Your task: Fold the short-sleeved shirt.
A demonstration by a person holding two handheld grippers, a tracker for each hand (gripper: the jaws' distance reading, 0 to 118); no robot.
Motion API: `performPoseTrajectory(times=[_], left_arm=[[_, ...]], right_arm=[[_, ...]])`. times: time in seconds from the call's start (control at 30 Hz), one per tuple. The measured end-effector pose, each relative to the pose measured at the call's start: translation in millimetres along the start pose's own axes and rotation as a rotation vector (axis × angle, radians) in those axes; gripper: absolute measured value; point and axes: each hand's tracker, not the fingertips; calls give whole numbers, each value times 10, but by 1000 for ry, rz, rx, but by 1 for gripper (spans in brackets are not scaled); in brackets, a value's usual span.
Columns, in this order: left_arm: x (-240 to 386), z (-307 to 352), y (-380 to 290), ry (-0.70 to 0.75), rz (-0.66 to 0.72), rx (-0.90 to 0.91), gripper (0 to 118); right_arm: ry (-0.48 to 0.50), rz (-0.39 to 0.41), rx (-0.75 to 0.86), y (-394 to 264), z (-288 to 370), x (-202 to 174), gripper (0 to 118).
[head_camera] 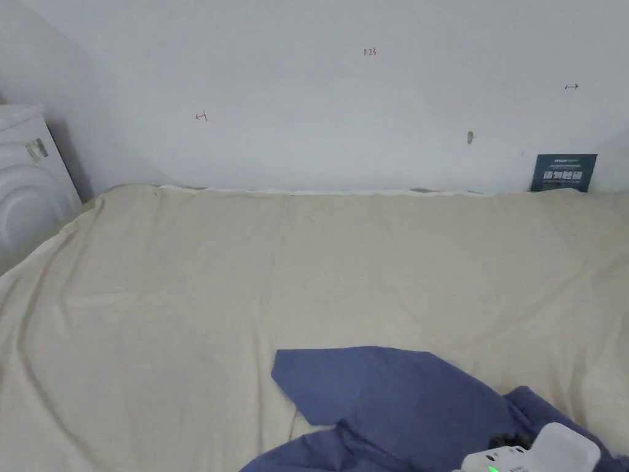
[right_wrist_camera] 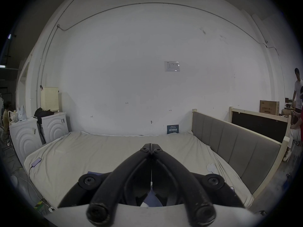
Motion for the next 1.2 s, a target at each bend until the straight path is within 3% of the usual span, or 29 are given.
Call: performPoseTrajectory(times=[0.17,0.2,0.37,0.5,0.53,0.57,0.6,0.63,0.73,0.87,1.03,1.07,1.13,1.17,1.2], left_arm=[[-481,1515,766,207,24,308,116],[-528,1414,637,257,33,369,116],[-1030,2661,804,556,21,591,115],[-1163,3383,600,786,-46,719,102],[-1203,3468,520,852,-53,725,84],[-1243,3527,452,905,-60,733,60],[-1297,3577,396,924,-47,720,12],[-1337,3618,355,942,-12,731,0],[-1411,3710,262,892,66,716,0],[-1480,3632,140,884,45,673,0],[-1989,3304,-153,688,188,436,2],[-2141,3193,-224,632,223,376,17],[-2518,2796,-467,605,295,187,86],[-2695,2552,-608,634,307,90,108],[-2849,2316,-791,703,274,22,113]], right_arm=[[35,-8,31,53,117,-95,0],[38,-1,35,69,138,-136,0],[5,66,74,119,248,-349,0],[25,72,62,96,263,-488,0],[30,72,61,79,274,-535,0],[35,74,60,59,289,-581,0],[43,82,56,25,309,-642,0],[53,92,46,-8,327,-699,0],[92,105,23,-81,371,-855,0],[137,117,13,-84,435,-957,0],[147,100,12,-86,440,-904,0],[144,98,10,-99,433,-891,0],[141,96,0,-136,405,-866,0],[140,100,-7,-159,389,-856,0],[136,106,-15,-186,377,-847,0]])
